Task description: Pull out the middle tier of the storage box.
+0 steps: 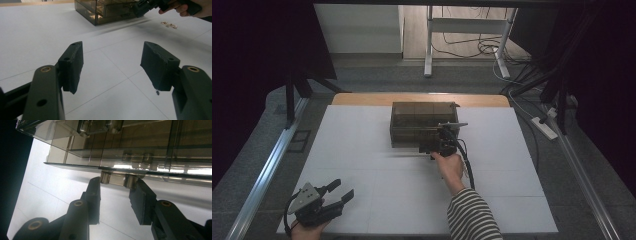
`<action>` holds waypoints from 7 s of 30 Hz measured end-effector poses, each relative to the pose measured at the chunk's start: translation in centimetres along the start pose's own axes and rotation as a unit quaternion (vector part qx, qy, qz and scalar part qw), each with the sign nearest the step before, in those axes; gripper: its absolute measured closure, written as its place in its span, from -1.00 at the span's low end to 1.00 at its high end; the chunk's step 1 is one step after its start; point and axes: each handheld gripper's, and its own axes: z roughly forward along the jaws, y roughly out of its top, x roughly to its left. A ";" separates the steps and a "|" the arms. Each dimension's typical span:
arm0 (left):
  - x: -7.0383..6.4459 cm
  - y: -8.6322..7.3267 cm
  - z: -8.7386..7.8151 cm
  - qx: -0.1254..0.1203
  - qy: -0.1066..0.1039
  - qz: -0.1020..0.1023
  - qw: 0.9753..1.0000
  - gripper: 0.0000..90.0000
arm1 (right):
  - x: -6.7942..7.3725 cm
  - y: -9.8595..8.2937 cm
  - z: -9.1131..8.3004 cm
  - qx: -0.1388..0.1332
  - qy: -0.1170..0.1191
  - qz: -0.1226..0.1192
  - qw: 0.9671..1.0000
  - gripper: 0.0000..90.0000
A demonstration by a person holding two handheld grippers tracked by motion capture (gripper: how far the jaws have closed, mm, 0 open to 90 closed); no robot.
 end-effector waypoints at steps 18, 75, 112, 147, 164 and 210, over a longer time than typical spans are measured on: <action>-0.1 0.0 0.2 0.008 -0.001 0.004 1.000 -0.22 | -0.3 -1.5 -1.9 -0.016 -0.003 -0.070 0.997 0.11; 0.2 9.1 11.6 0.098 -0.002 0.025 0.995 0.16 | -6.0 -2.1 -8.9 -0.108 -0.093 -0.274 0.951 0.34; 0.6 10.6 18.6 0.161 0.002 0.019 0.987 0.53 | -6.3 -0.5 -6.7 -0.091 -0.093 -0.292 0.948 0.48; -0.3 9.7 17.4 0.180 -0.016 0.017 0.983 0.66 | -6.3 -2.7 -7.8 -0.076 -0.083 -0.300 0.947 0.66; -1.0 8.8 16.2 0.178 -0.027 0.021 0.983 0.66 | -6.1 -4.2 -8.4 -0.071 -0.082 -0.305 0.946 0.66; -1.4 7.9 13.1 0.133 -0.028 0.038 0.990 0.00 | -7.0 -6.4 -11.4 -0.122 -0.100 -0.295 0.942 0.26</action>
